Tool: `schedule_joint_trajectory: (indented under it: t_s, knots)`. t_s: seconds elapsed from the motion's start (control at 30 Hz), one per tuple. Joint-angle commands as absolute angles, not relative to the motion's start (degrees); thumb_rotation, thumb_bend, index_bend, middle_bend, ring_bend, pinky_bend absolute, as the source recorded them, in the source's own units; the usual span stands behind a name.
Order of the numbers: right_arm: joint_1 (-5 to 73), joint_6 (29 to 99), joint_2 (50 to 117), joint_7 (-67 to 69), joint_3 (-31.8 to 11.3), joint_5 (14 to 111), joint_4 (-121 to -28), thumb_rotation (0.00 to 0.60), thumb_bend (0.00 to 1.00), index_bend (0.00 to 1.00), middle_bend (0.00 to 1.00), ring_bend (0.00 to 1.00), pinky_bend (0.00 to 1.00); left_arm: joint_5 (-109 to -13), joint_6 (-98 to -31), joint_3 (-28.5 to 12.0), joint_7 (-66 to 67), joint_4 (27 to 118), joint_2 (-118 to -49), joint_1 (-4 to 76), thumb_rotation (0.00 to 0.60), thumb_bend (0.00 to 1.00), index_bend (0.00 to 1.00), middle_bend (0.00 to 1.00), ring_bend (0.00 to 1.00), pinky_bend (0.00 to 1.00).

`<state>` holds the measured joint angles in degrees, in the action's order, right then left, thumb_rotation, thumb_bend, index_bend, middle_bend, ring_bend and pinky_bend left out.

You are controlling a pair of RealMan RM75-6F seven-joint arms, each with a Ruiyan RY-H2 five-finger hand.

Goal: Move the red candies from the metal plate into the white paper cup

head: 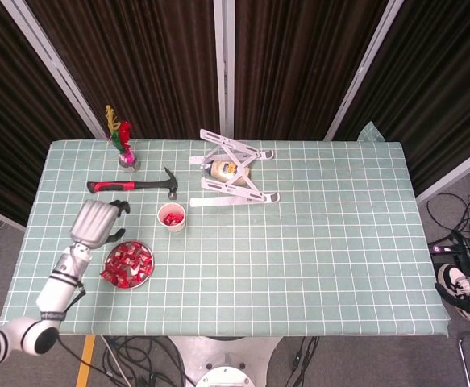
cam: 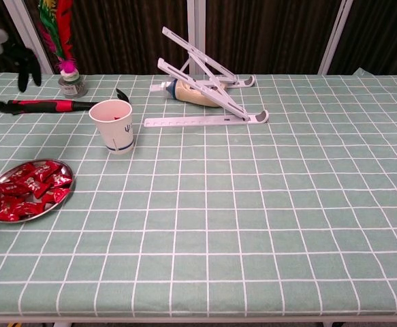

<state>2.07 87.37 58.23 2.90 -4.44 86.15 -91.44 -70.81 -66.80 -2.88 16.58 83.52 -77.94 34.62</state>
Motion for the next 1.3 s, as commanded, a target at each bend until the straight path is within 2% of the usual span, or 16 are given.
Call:
schedule_joint_trajectory:
  t_s: [0.03,0.3,0.6,1.3]
  knots:
    - [2.2,87.4,58.3,2.8,-4.4,86.4,-91.5,0.600,0.10,0.08,0.30,0.16,0.44,-72.6,-68.3,0.7,15.1,84.7,-76.1,30.8,0.600,0.24,0.48,0.58,0.95,1.00]
    - [2.4,87.5,58.2,2.1,-4.3,87.2,-92.2,0.600,0.10,0.08,0.30,0.16,0.44,-71.8,-64.8,3.0,15.1,84.5,-77.8,28.2,0.600,0.24,0.48,0.57,0.95,1.00]
    - [2.2,87.9,58.0,2.1,-4.2,87.2,-92.3,0.600,0.10,0.08,0.30,0.16,0.44,-70.6,-61.6,2.8,19.6,80.0,-81.7,28.3,0.600,0.24,0.48,0.57,0.95,1.00]
    - [2.2,87.6,58.1,1.6,-4.0,87.1,-92.6,0.600,0.10,0.08,0.30,0.16,0.44,-69.6,-56.9,1.0,20.0,78.2,-84.6,28.8,0.600,0.24,0.49,0.56,0.95,1.00]
